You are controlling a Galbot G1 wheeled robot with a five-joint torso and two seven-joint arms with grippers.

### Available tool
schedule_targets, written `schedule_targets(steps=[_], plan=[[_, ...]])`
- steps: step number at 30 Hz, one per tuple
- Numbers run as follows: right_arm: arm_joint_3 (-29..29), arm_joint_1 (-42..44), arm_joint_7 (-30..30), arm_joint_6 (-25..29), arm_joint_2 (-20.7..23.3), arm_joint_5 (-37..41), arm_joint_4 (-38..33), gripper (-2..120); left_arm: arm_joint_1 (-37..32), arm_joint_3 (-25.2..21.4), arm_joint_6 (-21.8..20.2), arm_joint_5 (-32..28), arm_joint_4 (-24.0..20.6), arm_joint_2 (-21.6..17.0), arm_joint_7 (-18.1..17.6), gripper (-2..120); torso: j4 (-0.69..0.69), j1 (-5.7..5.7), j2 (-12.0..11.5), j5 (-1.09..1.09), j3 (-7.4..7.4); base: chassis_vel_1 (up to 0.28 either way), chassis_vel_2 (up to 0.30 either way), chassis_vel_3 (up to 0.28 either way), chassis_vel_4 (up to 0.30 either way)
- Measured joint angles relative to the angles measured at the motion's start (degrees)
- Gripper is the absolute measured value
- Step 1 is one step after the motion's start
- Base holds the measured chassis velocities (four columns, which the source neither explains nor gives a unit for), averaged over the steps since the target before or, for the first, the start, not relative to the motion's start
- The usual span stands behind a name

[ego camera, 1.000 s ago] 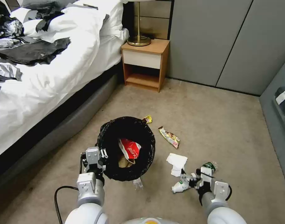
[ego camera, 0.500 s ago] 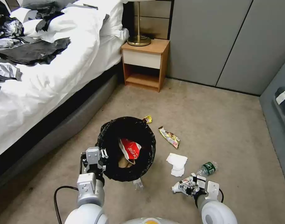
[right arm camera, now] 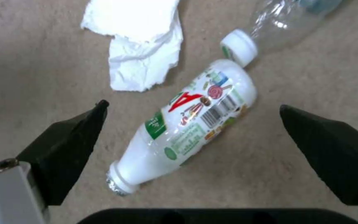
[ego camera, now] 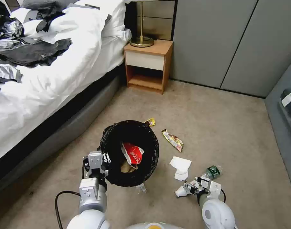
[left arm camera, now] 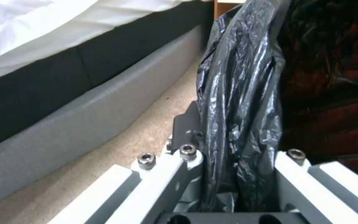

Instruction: Pick up the trash bin, then pick up the garbage from the floor and place it into the trash bin.

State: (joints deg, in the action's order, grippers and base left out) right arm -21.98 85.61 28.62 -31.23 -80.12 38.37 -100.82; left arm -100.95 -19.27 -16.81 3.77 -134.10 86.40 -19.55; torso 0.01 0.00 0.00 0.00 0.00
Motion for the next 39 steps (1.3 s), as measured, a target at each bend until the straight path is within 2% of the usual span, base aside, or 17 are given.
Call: schedule_targets(steps=[15, 18, 19, 20, 24, 26, 27, 29, 39], plan=[[0.9, -2.6, -1.5, 4.3, -1.9, -3.1, 10.6, 100, -0.1, -0.4, 0.0, 0.0, -0.2, -0.1, 0.0, 1, 0.00, 0.00, 0.0, 0.00, 0.00, 0.000, 0.000, 0.000, 0.000], [0.5, -3.0, -2.1, 5.1, -2.0, -3.3, 11.9, 95, -0.2, -0.4, 0.0, 0.1, -0.2, -0.1, 0.0, 1, -0.01, 0.00, 0.0, 0.00, 0.00, 0.000, 0.000, 0.000, 0.000], [0.4, -3.1, -2.3, 5.3, -2.0, -3.3, 12.1, 92, -0.2, -0.4, 0.0, 0.2, -0.2, -0.1, 0.0, 1, -0.01, 0.00, 0.0, 0.00, 0.00, 0.000, 0.000, 0.000, 0.000], [0.3, -3.3, -2.7, 5.8, -2.2, -3.6, 12.7, 84, -0.3, -0.4, 0.1, 0.3, -0.1, 0.0, 0.0, 1, 0.00, 0.00, 0.0, 0.00, 0.00, 0.000, 0.000, 0.000, 0.000], [0.3, -3.6, -3.3, 6.6, -2.3, -4.4, 13.3, 76, -0.3, -0.3, 0.1, 0.5, -0.1, 0.0, 0.0, 1, -0.01, 0.00, 0.0, 0.00, 0.00, 0.000, 0.000, 0.000, 0.000], [0.3, -3.8, -3.8, 7.2, -2.3, -5.0, 13.5, 63, -0.3, -0.3, 0.1, 0.6, 0.0, 0.0, 0.0, 1, -0.01, 0.00, 0.0, 0.00, 0.00, 0.000, 0.000, 0.000, 0.000], [0.3, -3.8, -3.8, 7.2, -2.3, -5.0, 13.5, 63, -0.3, -0.3, 0.1, 0.6, 0.0, 0.0, 0.0, 1, -0.01, 0.00, 0.0, 0.00, 0.00, 0.000, 0.000, 0.000, 0.000], [0.1, -4.0, -3.8, 7.3, -2.4, -5.0, 13.5, 52, -0.4, -0.2, 0.1, 0.6, 0.0, 0.1, 0.0, 1, 0.00, 0.00, 0.0, 0.00, 0.00, 0.000, 0.000, 0.000, 0.000], [-0.3, -4.3, -3.3, 7.4, -2.5, -5.2, 12.6, 30, -0.3, -0.2, 0.1, 0.7, 0.0, 0.0, 0.0, 1, -0.01, 0.00, 0.0, 0.00, 0.00, 0.000, 0.000, 0.000, 0.000]])
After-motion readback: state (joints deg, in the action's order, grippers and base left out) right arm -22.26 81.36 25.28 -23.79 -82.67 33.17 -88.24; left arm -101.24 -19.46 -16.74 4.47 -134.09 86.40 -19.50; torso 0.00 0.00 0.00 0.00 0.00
